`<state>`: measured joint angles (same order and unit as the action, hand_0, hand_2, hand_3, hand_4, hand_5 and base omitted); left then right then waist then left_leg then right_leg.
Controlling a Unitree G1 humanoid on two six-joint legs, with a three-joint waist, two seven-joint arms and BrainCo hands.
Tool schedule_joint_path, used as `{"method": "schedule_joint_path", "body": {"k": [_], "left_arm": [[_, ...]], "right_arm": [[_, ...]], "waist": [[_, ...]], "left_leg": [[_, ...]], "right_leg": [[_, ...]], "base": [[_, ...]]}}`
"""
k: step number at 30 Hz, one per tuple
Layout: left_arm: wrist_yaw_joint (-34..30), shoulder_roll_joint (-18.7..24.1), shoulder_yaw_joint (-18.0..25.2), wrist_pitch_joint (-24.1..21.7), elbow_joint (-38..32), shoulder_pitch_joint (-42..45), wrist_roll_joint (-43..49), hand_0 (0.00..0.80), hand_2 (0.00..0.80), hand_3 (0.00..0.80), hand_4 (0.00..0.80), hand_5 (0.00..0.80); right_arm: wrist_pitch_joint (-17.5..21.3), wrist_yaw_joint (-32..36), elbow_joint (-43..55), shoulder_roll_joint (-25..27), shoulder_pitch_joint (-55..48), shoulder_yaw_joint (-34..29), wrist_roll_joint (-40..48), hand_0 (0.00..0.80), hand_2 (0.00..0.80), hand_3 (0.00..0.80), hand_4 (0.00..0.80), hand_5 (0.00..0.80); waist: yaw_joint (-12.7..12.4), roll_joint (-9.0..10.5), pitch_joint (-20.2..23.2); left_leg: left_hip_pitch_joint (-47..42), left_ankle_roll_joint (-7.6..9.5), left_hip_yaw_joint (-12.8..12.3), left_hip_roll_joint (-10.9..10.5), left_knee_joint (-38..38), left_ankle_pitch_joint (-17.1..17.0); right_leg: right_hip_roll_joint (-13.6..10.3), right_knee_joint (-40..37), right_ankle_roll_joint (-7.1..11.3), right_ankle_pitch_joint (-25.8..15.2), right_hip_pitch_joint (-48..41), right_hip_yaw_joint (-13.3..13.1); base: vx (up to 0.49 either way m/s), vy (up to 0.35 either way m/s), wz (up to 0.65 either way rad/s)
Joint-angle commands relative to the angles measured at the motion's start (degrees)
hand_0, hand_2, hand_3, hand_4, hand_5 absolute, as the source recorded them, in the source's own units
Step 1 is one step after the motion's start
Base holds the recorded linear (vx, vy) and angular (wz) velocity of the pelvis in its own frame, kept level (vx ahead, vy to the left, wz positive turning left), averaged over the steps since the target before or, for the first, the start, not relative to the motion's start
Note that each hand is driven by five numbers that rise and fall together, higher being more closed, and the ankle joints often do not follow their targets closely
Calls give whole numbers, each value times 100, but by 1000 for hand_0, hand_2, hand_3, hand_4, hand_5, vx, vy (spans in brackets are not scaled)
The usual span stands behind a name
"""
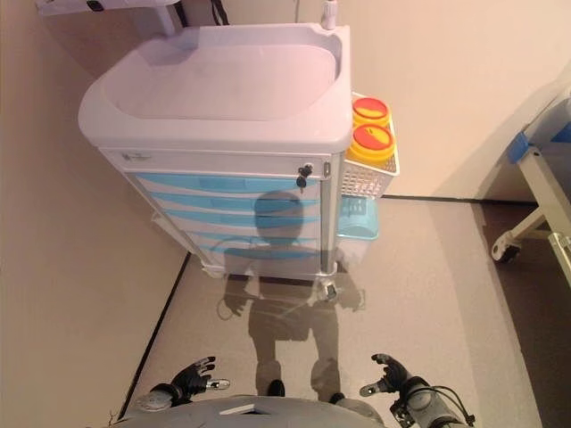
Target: Open the drawer and pick up the medicine
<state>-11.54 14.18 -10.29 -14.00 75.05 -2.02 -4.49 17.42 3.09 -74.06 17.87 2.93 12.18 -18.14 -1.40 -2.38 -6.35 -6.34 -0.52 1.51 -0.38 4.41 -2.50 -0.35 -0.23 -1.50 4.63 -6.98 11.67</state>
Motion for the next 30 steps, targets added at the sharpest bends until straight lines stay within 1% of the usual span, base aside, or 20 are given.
{"method": "schedule_joint_path", "body": {"k": [1,6,11,14,18,23,26,29,30], "left_arm": [[-166,-93,21,-203,96,-262,-39,0,0,0,0,0],[-131,-45,11,-169,43,-278,-216,0,0,0,0,0],[-42,-32,67,-133,108,-273,-158,0,0,0,0,0],[118,-44,142,-48,162,-249,-174,0,0,0,0,0],[174,-38,272,-18,219,-211,-280,0,0,0,0,0],[145,13,447,-122,210,-155,-537,0,0,0,0,0],[151,57,541,-278,161,-152,-733,0,0,0,0,0],[110,143,518,-570,73,-322,-988,0,0,0,0,0],[100,176,508,-713,15,-434,-1218,0,0,0,0,0]], "right_arm": [[91,-7,-83,37,260,149,6,0,0,0,0,0],[89,47,-57,85,278,116,4,0,0,0,0,0],[131,9,-115,79,252,96,-39,0,0,0,0,0],[114,-13,-140,70,240,74,-93,0,0,0,0,0],[104,-36,-157,62,227,59,-127,0,0,0,0,0],[63,-6,-136,92,210,38,-202,0,0,0,0,0],[46,-67,-108,112,201,28,-271,0,0,0,0,0],[8,-274,17,172,401,86,-121,0,0,0,0,0],[-1,-385,75,213,516,106,-42,0,0,0,0,0]], "waist": [[-19,177,-21],[-17,167,-25],[-12,157,-26],[-17,155,-9],[-32,160,-8],[-26,192,-80],[-31,258,-205],[-41,311,-573],[-28,309,-806]], "left_leg": [[81,265,-103,-338,-128,638],[98,270,-121,-331,-131,637],[83,275,-135,-331,-133,640],[78,269,-134,-335,-139,642],[105,280,-103,-343,-190,664],[160,327,-108,-361,-335,727],[332,404,-200,-378,-704,881],[872,524,-340,-390,-1337,1063],[1143,582,-391,-398,-1592,1123]], "right_leg": [[-228,76,401,-21,222,-147],[-240,86,418,-27,246,-148],[-248,88,413,-30,233,-130],[-263,87,420,-29,216,-111],[-290,163,427,0,241,-120],[-325,282,441,14,310,-204],[-422,505,460,43,487,-262],[-534,979,430,103,1034,-323],[-569,1243,399,132,1333,-349]], "base": [[0,0,0],[0,0,0],[0,0,0],[42,35,0],[57,55,0],[90,88,-1],[78,86,-4],[-137,65,-25],[-248,104,-38]]}}
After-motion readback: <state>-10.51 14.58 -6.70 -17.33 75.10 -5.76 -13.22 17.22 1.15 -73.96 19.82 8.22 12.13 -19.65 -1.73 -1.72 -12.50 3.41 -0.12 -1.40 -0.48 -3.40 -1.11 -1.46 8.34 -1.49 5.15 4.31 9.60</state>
